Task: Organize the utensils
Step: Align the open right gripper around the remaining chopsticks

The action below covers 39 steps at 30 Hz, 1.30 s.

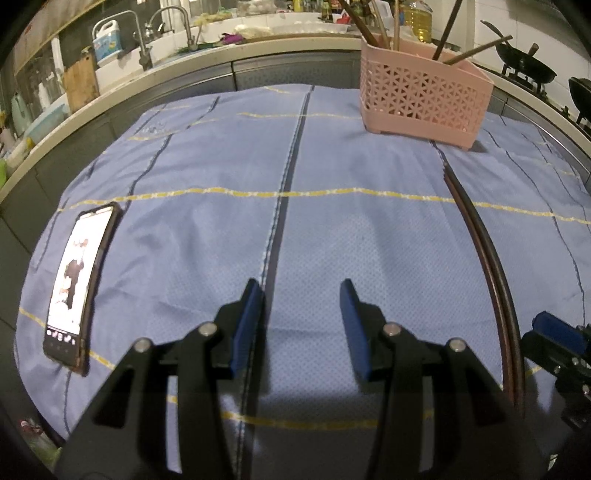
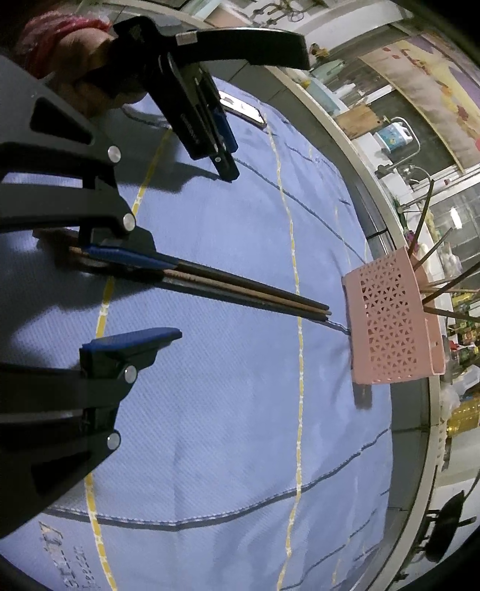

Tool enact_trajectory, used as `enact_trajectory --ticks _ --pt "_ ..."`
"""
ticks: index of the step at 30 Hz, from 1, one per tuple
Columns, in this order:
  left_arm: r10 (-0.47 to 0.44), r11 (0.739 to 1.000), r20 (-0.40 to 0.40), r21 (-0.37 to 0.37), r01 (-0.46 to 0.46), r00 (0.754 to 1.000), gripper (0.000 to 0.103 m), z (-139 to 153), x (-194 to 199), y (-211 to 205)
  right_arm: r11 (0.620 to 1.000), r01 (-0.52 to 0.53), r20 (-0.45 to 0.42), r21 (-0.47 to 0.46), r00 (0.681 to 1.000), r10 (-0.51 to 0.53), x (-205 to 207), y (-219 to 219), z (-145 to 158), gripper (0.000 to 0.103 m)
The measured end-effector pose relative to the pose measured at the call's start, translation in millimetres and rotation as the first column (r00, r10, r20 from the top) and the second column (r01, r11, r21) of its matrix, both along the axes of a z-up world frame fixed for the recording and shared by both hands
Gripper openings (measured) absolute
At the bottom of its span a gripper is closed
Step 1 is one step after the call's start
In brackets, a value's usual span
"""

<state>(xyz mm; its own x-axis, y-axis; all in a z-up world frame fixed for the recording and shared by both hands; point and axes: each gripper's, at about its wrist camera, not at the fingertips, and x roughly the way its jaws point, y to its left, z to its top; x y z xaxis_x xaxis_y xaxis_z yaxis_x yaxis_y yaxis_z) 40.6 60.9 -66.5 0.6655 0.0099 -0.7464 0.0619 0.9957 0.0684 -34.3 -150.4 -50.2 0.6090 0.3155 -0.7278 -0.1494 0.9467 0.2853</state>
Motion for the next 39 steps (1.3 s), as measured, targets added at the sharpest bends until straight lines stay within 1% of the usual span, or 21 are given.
enact_trajectory --ticks 3,17,22,26,33,39 --pt "-0.001 1.000 0.000 0.000 0.001 1.000 0.043 0 1 1 1.000 0.014 0.009 -0.022 1.000 -0.013 0 -1 0 0.033" --pt "0.002 1.000 -0.015 -0.017 -0.002 1.000 0.043 -1 1 3 0.999 0.029 0.011 -0.025 1.000 -0.029 2 -7 0 0.033" --pt "0.004 1.000 -0.026 -0.028 -0.005 1.000 0.043 0 2 4 1.000 -0.005 0.028 -0.003 1.000 0.005 0 -3 4 0.033" --pt "0.003 0.999 -0.033 -0.032 -0.004 0.999 0.043 1 2 4 0.999 -0.029 0.021 -0.027 0.999 0.029 1 5 3 0.033" --pt "0.001 0.999 -0.047 -0.042 -0.003 0.999 0.043 2 4 4 0.998 -0.034 0.010 -0.057 0.999 0.034 2 11 1 0.033" --pt "-0.012 0.999 -0.062 -0.048 0.009 0.998 0.051 1 3 4 0.994 -0.075 0.018 -0.083 0.997 0.077 5 23 3 0.033"
